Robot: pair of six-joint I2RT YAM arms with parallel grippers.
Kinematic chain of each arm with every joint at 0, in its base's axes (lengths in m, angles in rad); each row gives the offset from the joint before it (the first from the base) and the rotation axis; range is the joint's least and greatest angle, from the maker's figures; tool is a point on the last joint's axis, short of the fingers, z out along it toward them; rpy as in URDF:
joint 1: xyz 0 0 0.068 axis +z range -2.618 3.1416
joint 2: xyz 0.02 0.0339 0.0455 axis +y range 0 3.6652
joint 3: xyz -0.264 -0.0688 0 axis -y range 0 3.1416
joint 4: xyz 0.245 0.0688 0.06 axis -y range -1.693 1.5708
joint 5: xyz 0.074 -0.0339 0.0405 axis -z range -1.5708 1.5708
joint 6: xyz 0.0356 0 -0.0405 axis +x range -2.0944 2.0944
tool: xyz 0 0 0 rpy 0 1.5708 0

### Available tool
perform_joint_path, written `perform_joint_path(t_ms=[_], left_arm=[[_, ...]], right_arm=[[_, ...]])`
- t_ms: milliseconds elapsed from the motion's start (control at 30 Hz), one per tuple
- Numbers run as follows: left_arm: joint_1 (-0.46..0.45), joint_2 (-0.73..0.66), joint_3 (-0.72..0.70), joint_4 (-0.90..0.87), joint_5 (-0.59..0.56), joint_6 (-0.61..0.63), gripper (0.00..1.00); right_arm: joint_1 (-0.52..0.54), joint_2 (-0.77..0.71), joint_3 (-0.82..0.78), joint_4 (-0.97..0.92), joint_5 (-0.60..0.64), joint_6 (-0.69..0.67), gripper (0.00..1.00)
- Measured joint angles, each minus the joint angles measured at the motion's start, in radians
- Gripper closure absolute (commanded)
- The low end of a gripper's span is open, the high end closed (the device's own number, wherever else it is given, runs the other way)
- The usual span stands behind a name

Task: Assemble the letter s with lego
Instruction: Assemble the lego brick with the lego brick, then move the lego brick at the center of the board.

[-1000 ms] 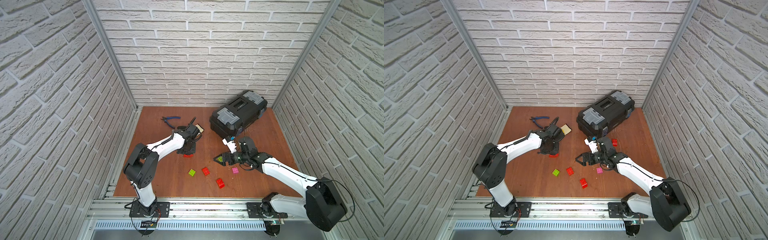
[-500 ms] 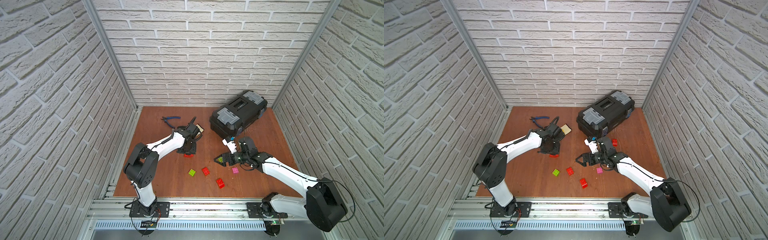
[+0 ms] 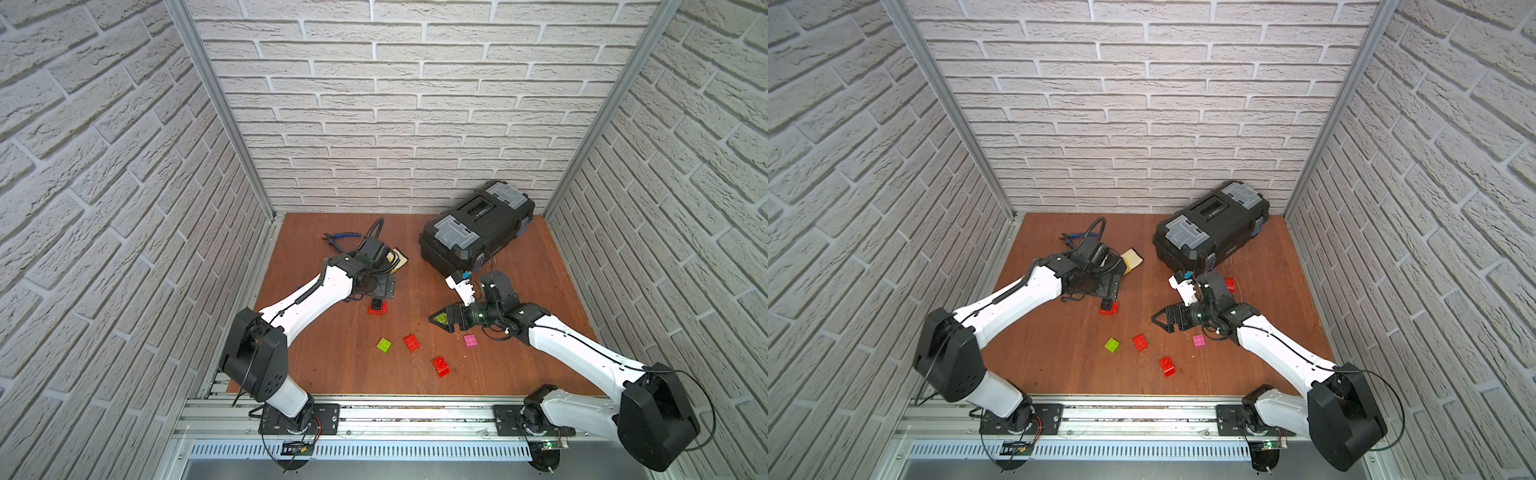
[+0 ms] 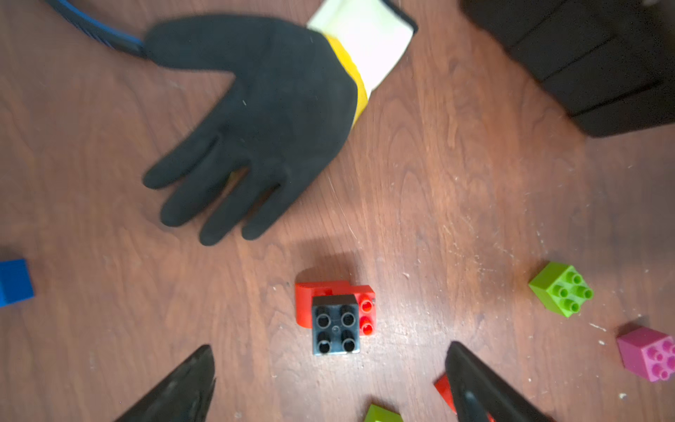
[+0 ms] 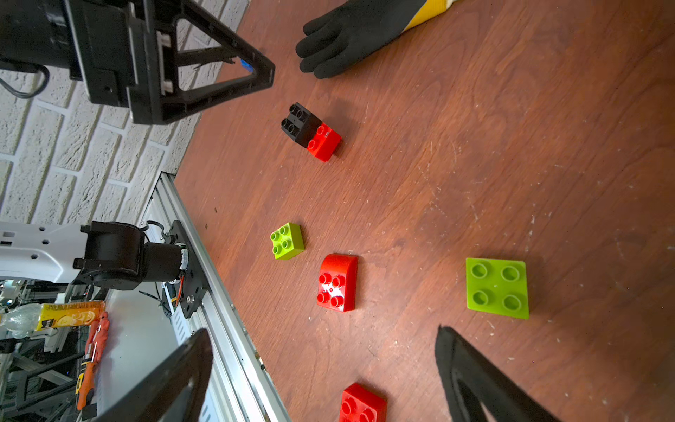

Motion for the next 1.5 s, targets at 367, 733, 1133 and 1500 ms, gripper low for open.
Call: perform_joint_path(t_ms=[367,733,1133,1500], left_arm=[[0.166,-0.185,-0.182,0.088,0.039,0.078,0.02],[0.265,-0.21,-0.256,0.172,0.121,0.09,0.02],[0.286,-0.214,-0.265,0.187,0.145,0.159,0.02],[0.287,-0.229,-0.265,0.187,0.185,0.227,0.02]], right_arm=[[0.0,-0.047,0.0,0.042,0.023,0.005,0.0],[0.002,-0.035,0.029,0.069,0.026,0.019,0.0],[0.048,0.012,0.084,0.039,0.063,0.013,0.03],[0.171,0.014,0.121,-0.061,0.156,-0.073,0.07]])
